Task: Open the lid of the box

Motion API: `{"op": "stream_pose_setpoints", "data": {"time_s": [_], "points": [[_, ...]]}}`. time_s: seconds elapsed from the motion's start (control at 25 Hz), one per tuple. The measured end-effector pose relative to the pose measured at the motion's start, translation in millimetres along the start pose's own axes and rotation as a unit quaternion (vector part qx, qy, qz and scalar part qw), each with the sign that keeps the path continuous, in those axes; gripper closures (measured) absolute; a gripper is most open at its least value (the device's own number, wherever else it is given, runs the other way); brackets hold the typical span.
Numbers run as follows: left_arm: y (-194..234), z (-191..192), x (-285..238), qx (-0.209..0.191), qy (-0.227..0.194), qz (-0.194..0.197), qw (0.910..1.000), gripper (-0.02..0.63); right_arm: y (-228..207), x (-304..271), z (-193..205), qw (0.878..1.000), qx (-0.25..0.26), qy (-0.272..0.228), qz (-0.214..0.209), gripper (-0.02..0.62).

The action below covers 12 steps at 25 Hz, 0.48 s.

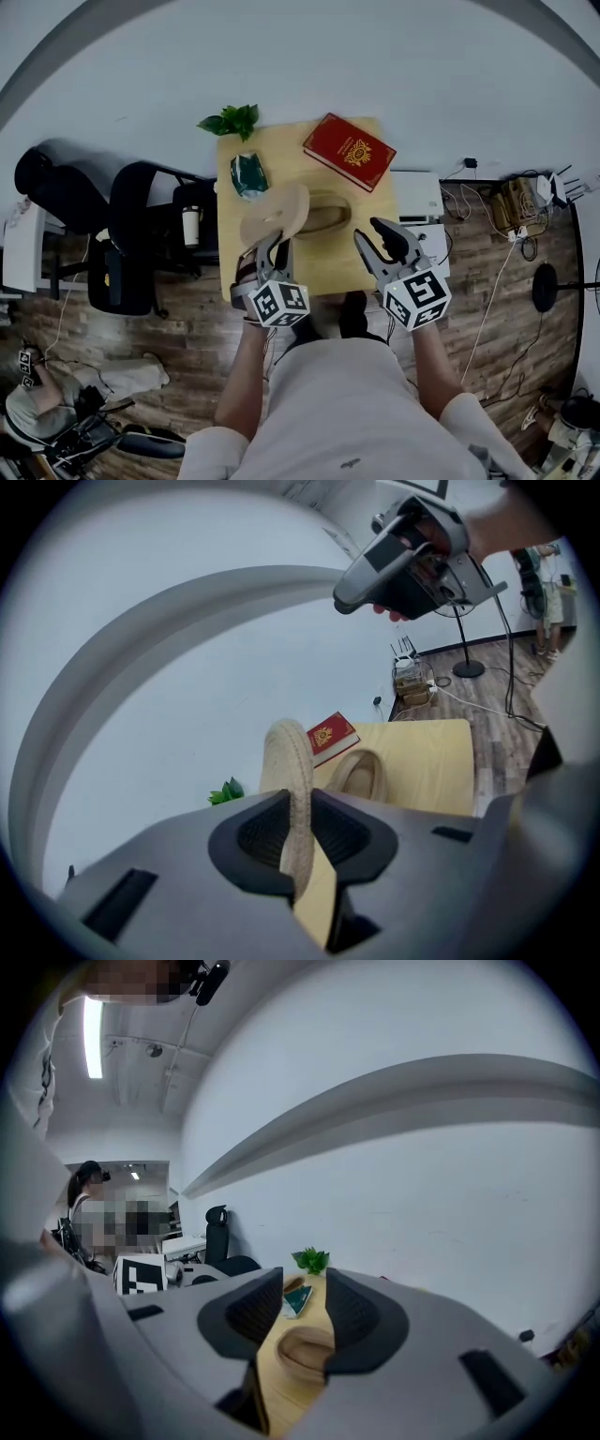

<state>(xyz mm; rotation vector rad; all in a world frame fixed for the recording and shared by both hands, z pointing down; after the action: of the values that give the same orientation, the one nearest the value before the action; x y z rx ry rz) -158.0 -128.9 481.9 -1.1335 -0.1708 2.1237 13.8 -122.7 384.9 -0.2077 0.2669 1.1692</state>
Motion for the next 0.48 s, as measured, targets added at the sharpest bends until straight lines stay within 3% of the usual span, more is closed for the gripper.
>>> {"op": "stream_pose_setpoints", "data": {"time_s": [0.48], "points": [[29,-1,49,0.024,-0.076,-0.005,0.9968,0.539,32,8,0,0.999,0.005,-0.005,0.044,0.517]]}}
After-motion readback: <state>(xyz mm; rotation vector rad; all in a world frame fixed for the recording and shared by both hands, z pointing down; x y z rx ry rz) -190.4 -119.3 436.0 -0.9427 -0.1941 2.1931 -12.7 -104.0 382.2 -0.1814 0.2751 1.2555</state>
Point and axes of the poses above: the fingertips, and each gripper's own axes: x backward along the fingers, y to its left, z out of its underside, the point moved 3 cm from there along x, backward along the fingers, and after that the axes turned 15 degrees about z, right-handed, at the moved point
